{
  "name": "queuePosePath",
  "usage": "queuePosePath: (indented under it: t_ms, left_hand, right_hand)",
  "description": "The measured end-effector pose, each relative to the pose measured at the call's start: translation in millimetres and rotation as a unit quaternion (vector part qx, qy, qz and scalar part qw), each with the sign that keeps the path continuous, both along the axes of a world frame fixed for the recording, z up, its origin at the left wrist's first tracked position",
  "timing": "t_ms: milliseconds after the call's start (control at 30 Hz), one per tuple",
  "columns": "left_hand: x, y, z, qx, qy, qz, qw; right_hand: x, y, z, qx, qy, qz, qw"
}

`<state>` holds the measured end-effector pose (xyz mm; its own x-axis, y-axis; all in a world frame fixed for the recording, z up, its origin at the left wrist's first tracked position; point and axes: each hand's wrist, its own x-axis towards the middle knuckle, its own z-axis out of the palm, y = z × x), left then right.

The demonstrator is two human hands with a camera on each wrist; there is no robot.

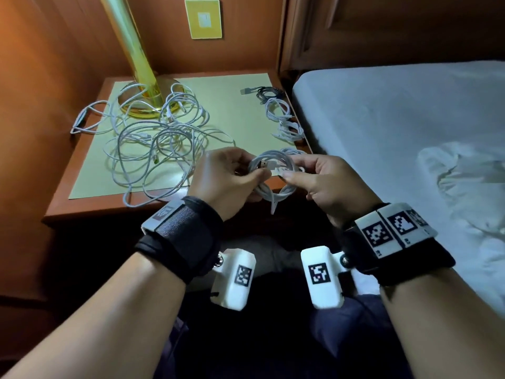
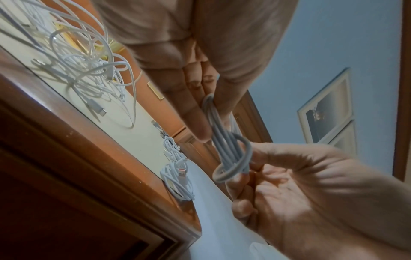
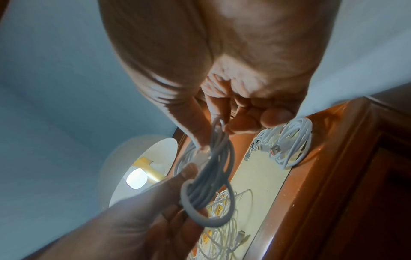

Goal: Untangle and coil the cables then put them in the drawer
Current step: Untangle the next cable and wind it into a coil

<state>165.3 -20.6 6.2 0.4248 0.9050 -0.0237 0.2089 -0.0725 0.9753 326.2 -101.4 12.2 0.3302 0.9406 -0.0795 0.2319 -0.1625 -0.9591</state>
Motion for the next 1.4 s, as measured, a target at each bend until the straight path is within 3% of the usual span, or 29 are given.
queuePosePath:
  t_ms: [200,400,600,833,967,1100,1300,1400]
  left_hand:
    - [-1.8,-13.9,4.2,-0.009,-0.027,-0.033,0.999]
    - [-11.2,-21.8,-0.1,0.097,0.022,-0.043,0.994]
    - [-12.5,-21.8,-4.0,0.207,0.071,-0.068,0.973]
    - [-3.9,-16.4,-12.0,0.274,0.105,-0.057,0.954]
    - [1.4,-10.8,-17.6,0.235,0.117,-0.018,0.965]
    - [3.6,-8.0,-17.3,0.234,0.139,0.032,0.962]
    - [3.2,-8.0,-18.4,0.301,0.161,0.017,0.940]
    - [5.0,-9.3,-16.3,0.277,0.168,0.022,0.946]
  right_hand:
    - [1.0,-7.8,-1.4,-0.001,0.035,0.012,0.999]
    - [-10.7,-12.8,1.3,-0.007,0.013,0.038,0.999]
    - [-11.0,-14.4,2.8,-0.019,-0.051,0.040,0.998]
    - [-3.8,-7.3,-2.7,-0.004,-0.153,0.044,0.987]
    - [-0.8,-6.9,-6.6,-0.012,-0.225,0.024,0.974]
    - [2.3,-4.7,-9.5,-0.026,-0.235,0.015,0.972]
    - [1.3,-3.5,-14.6,-0.045,-0.252,0.027,0.966]
    - [-0.2,-3.9,-16.5,-0.051,-0.255,0.032,0.965]
